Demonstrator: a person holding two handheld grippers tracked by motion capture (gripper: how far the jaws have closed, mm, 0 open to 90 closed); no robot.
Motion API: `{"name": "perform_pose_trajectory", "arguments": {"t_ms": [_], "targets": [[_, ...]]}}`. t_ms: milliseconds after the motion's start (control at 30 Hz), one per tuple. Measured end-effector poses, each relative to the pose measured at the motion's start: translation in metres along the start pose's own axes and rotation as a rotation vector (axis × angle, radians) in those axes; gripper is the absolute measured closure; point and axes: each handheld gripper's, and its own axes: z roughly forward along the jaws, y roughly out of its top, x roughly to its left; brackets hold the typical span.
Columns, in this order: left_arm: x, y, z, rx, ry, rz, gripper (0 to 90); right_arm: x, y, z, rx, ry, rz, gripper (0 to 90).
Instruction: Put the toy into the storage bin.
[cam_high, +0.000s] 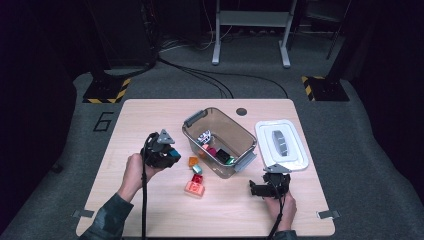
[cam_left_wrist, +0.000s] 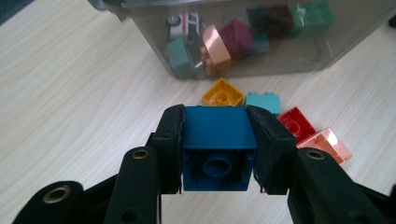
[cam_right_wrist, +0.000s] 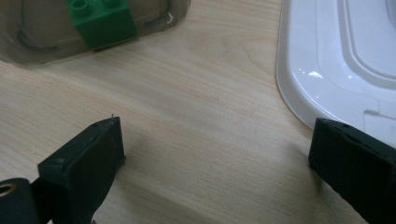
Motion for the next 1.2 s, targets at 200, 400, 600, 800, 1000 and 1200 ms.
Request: {"name": "perform_pose_trajectory", "arguments": {"t_ms": [200, 400, 600, 800, 1000, 1200], "targets": [[0.007, 0.017, -0.006, -0.032, 0.021, -0.004, 59.0, 0.0, 0.0, 0.0, -0.002, 0.002, -0.002, 2.6], [0.011, 0.03, -0.009, -0.041, 0.039, 0.005, 58.9, 0.0, 0.0, 0.0, -0.001, 0.002, -0.002, 2.6], [0.014, 0.046, -0.012, -0.045, 0.057, 0.028, 58.9, 0.0, 0.0, 0.0, -0.002, 0.003, -0.002, 2.6], [0.016, 0.068, -0.015, -0.067, 0.069, 0.047, 58.9, 0.0, 0.0, 0.0, -0.002, 0.003, -0.002, 2.6], [0.017, 0.086, -0.012, -0.081, 0.061, 0.061, 58.9, 0.0, 0.0, 0.0, -0.002, 0.002, -0.002, 2.6], [0.014, 0.102, 0.0, -0.067, 0.054, 0.067, 58.9, 0.0, 0.0, 0.0, -0.002, 0.002, -0.003, 2.6]]}}
